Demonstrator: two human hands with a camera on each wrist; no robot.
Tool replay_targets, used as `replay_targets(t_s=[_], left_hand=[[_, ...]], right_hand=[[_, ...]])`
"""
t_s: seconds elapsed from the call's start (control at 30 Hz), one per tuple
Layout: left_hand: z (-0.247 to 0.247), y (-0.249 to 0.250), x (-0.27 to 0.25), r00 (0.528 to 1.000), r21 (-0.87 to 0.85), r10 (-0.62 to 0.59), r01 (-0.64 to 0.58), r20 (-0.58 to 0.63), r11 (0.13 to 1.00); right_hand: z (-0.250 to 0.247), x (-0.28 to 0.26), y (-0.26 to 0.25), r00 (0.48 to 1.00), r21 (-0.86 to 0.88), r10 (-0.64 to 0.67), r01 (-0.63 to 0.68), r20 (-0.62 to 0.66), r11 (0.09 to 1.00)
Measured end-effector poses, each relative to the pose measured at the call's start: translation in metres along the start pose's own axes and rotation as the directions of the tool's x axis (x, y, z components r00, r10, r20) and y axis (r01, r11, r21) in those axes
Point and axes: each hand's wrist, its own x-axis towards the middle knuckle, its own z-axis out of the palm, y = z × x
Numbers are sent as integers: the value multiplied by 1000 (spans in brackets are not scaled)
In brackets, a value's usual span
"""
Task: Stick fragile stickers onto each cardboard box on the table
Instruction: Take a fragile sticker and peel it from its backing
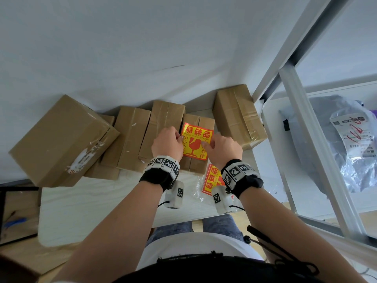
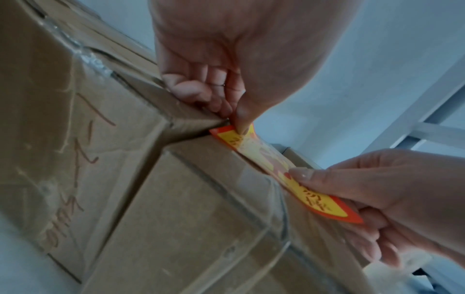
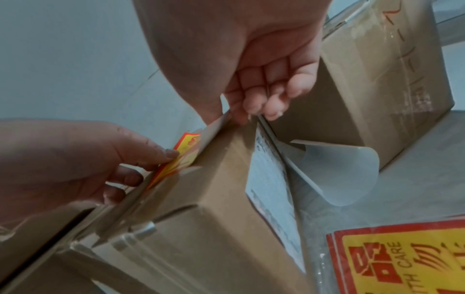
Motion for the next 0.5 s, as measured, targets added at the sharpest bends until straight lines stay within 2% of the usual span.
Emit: replay_targets(t_s=[0.1,0.17,0.23,0.3,0.37,0.43,0.5], left_hand=[[-2,1,-4,997,19,69,-68,-45,997],[-1,-1,-7,976,66,203,-198,-79,978],[3,-2,-6,918,148,389,-376,-70,915],[6,-1,-4,872,216,489,-471,-36,855],[10,-1,-2,891,277,451,-449,59,850],[17,-3,-2,916,349,355,-399,184,848],[24,-7,-4,922,379,302,-376,240,846]], right_hand=[[3,0,3,999,0,24,-24,-22,1000],[7,-1,4,998,47,-20,23,-57,999],[13,-3,4,991,60,-122,125,-58,990],[16,-5,5,985,52,-174,173,7,983],[19,-6,5,980,51,-180,176,82,983],[22,-7,6,975,50,-179,174,135,984],[24,-8,5,972,57,-176,169,157,984]])
